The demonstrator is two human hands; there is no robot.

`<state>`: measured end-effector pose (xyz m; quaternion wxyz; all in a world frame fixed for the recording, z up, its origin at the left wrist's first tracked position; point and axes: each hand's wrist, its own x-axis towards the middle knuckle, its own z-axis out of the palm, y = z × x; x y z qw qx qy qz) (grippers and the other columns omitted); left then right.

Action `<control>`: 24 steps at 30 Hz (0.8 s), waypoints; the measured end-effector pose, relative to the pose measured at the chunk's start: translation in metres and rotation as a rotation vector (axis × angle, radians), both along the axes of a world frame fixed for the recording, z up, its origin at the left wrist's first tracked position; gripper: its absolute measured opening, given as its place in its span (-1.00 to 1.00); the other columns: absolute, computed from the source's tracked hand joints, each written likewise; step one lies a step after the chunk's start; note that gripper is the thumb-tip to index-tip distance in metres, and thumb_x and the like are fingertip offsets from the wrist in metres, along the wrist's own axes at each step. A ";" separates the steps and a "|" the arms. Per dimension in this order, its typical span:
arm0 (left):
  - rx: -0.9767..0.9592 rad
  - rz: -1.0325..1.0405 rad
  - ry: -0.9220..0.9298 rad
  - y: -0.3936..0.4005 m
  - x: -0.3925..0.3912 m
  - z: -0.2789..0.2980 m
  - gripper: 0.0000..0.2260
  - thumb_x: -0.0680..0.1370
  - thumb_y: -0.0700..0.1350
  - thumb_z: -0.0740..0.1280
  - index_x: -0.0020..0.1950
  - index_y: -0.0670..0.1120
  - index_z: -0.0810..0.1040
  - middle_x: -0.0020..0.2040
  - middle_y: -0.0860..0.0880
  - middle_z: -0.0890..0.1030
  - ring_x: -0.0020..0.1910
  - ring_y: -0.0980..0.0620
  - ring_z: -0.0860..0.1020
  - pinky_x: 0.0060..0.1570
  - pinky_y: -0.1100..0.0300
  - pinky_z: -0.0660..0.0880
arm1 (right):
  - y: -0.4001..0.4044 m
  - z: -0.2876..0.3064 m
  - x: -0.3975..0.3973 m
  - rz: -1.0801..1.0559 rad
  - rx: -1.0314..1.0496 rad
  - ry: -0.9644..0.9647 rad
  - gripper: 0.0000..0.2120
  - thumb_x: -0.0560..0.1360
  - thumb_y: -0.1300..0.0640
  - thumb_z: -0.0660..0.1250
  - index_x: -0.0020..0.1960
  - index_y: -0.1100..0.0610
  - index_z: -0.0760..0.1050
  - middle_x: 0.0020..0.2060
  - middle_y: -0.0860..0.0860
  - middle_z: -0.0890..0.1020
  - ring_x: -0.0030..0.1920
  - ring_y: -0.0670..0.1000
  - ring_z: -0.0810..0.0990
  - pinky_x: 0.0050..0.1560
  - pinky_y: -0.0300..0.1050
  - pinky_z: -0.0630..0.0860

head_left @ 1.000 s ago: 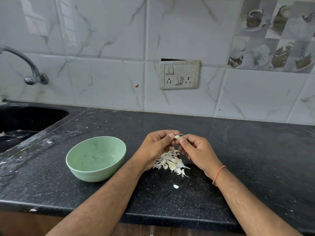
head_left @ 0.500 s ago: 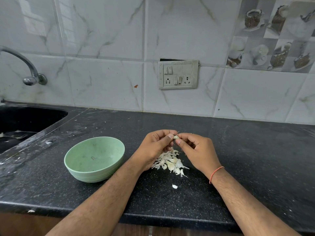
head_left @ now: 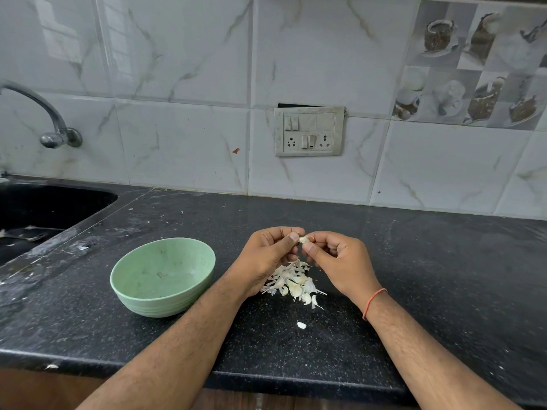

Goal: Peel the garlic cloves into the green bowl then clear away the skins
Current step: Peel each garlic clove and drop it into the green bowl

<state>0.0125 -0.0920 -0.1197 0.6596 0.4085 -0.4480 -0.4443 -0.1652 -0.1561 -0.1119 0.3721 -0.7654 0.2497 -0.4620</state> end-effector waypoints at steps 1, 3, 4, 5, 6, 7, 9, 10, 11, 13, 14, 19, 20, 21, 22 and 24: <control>0.000 0.001 0.003 0.000 0.000 0.000 -0.85 0.69 -0.22 0.36 0.18 -0.16 0.72 -0.17 -0.10 0.63 -0.19 0.06 0.58 -0.14 0.24 0.58 | 0.000 0.000 0.000 0.004 0.007 -0.004 -0.91 0.58 0.19 0.52 0.07 0.07 0.74 -0.22 -0.04 0.76 -0.20 -0.06 0.74 -0.13 -0.22 0.65; -0.006 -0.006 0.008 0.001 -0.001 0.001 -0.84 0.70 -0.22 0.35 0.19 -0.17 0.71 -0.20 -0.07 0.63 -0.20 0.07 0.58 -0.14 0.25 0.58 | 0.001 0.001 -0.001 -0.003 -0.004 0.017 -0.94 0.59 0.14 0.50 0.06 0.03 0.73 -0.22 -0.04 0.75 -0.19 -0.03 0.73 -0.12 -0.16 0.66; -0.010 -0.012 0.006 0.002 -0.001 0.002 -0.84 0.70 -0.22 0.35 0.20 -0.18 0.70 -0.21 -0.06 0.63 -0.21 0.08 0.58 -0.15 0.26 0.58 | 0.001 0.000 -0.002 -0.007 -0.015 0.037 -0.95 0.61 0.12 0.49 0.05 0.01 0.72 -0.21 -0.05 0.74 -0.18 0.01 0.72 -0.10 -0.11 0.67; -0.013 -0.019 0.002 0.002 -0.002 0.002 -0.84 0.70 -0.22 0.35 0.21 -0.19 0.70 -0.21 -0.05 0.63 -0.21 0.09 0.57 -0.15 0.26 0.57 | 0.000 -0.001 -0.002 -0.007 -0.023 0.060 -0.95 0.62 0.10 0.47 0.04 -0.02 0.70 -0.20 -0.04 0.73 -0.16 0.06 0.70 -0.08 -0.06 0.67; -0.014 -0.023 -0.004 0.002 -0.002 0.003 -0.83 0.70 -0.22 0.35 0.22 -0.20 0.69 -0.21 -0.05 0.64 -0.21 0.09 0.57 -0.15 0.26 0.57 | -0.001 -0.002 -0.002 0.001 -0.026 0.087 -0.94 0.64 0.08 0.44 0.03 -0.04 0.69 -0.20 -0.03 0.71 -0.15 0.11 0.68 -0.07 -0.01 0.66; -0.016 -0.026 -0.009 0.003 -0.002 0.003 -0.83 0.70 -0.22 0.35 0.22 -0.21 0.69 -0.20 -0.05 0.64 -0.20 0.09 0.58 -0.15 0.26 0.57 | -0.001 -0.002 -0.002 0.016 -0.025 0.116 -0.91 0.66 0.07 0.41 0.02 -0.05 0.68 -0.21 -0.01 0.70 -0.15 0.14 0.67 -0.06 0.02 0.64; -0.021 -0.033 -0.020 0.003 -0.002 0.003 -0.84 0.70 -0.22 0.35 0.22 -0.20 0.69 -0.17 -0.07 0.66 -0.18 0.09 0.58 -0.13 0.25 0.57 | 0.001 -0.002 -0.002 0.064 -0.004 0.156 -0.84 0.71 0.07 0.34 0.00 -0.04 0.66 -0.23 0.02 0.68 -0.22 0.12 0.64 -0.14 0.00 0.61; -0.023 -0.034 -0.026 0.003 -0.001 0.003 -0.84 0.70 -0.21 0.35 0.22 -0.19 0.69 -0.15 -0.09 0.67 -0.17 0.08 0.59 -0.13 0.24 0.57 | 0.002 -0.002 -0.002 0.085 0.020 0.160 -0.82 0.72 0.08 0.30 0.00 -0.01 0.65 -0.24 0.01 0.67 -0.25 0.06 0.62 -0.22 -0.07 0.58; -0.024 -0.033 -0.031 0.003 -0.001 0.003 -0.84 0.70 -0.21 0.35 0.22 -0.19 0.69 -0.15 -0.10 0.67 -0.17 0.08 0.59 -0.12 0.24 0.57 | 0.004 -0.001 -0.001 0.098 0.046 0.161 -0.79 0.73 0.10 0.28 -0.01 0.03 0.64 -0.26 -0.01 0.66 -0.28 0.00 0.60 -0.26 -0.16 0.53; -0.022 -0.027 -0.041 0.003 -0.001 0.003 -0.84 0.70 -0.20 0.35 0.21 -0.18 0.69 -0.15 -0.11 0.66 -0.19 0.07 0.58 -0.14 0.24 0.55 | 0.005 0.002 -0.001 0.108 0.095 0.154 -0.75 0.75 0.12 0.23 -0.02 0.12 0.62 -0.28 -0.04 0.62 -0.28 -0.06 0.57 -0.28 -0.29 0.47; -0.022 -0.024 -0.045 0.003 -0.001 0.004 -0.84 0.70 -0.20 0.35 0.21 -0.18 0.69 -0.15 -0.11 0.66 -0.19 0.07 0.57 -0.15 0.25 0.55 | 0.005 0.002 -0.001 0.110 0.123 0.149 -0.73 0.76 0.12 0.22 -0.03 0.15 0.61 -0.28 -0.04 0.61 -0.27 -0.06 0.56 -0.28 -0.30 0.46; -0.013 -0.026 -0.012 0.002 0.002 0.004 -0.83 0.69 -0.19 0.37 0.21 -0.17 0.70 -0.17 -0.11 0.63 -0.21 0.04 0.57 -0.16 0.22 0.54 | 0.008 0.004 0.001 0.251 0.400 0.020 -0.72 0.76 0.09 0.21 -0.06 0.17 0.55 -0.28 0.01 0.53 -0.28 -0.02 0.48 -0.36 -0.19 0.34; -0.011 -0.024 0.002 0.002 0.002 0.003 -0.83 0.69 -0.19 0.36 0.21 -0.18 0.70 -0.18 -0.10 0.63 -0.21 0.03 0.57 -0.17 0.22 0.53 | 0.010 0.005 0.001 0.291 0.454 -0.019 -0.73 0.76 0.11 0.20 -0.05 0.18 0.54 -0.29 0.02 0.53 -0.29 -0.02 0.47 -0.37 -0.19 0.33; -0.013 -0.027 0.011 0.002 0.002 0.003 -0.83 0.69 -0.20 0.36 0.21 -0.19 0.70 -0.17 -0.09 0.64 -0.20 0.04 0.57 -0.16 0.22 0.54 | 0.010 0.007 0.001 0.317 0.496 -0.048 -0.74 0.75 0.12 0.20 -0.05 0.19 0.53 -0.30 0.03 0.53 -0.30 -0.02 0.47 -0.38 -0.19 0.32; -0.020 -0.037 0.011 0.002 0.000 0.003 -0.83 0.69 -0.21 0.36 0.22 -0.20 0.70 -0.16 -0.09 0.65 -0.19 0.05 0.58 -0.15 0.23 0.55 | 0.010 0.008 0.000 0.330 0.528 -0.063 -0.74 0.75 0.12 0.20 -0.05 0.19 0.53 -0.30 0.04 0.53 -0.31 -0.01 0.47 -0.39 -0.19 0.32; -0.038 -0.056 -0.006 0.003 -0.004 0.001 -0.82 0.68 -0.21 0.36 0.23 -0.22 0.70 -0.10 -0.10 0.68 -0.14 0.08 0.59 -0.11 0.25 0.57 | 0.008 0.009 -0.003 0.338 0.559 -0.055 -0.73 0.74 0.09 0.22 -0.06 0.18 0.54 -0.31 0.05 0.54 -0.31 0.00 0.48 -0.40 -0.18 0.32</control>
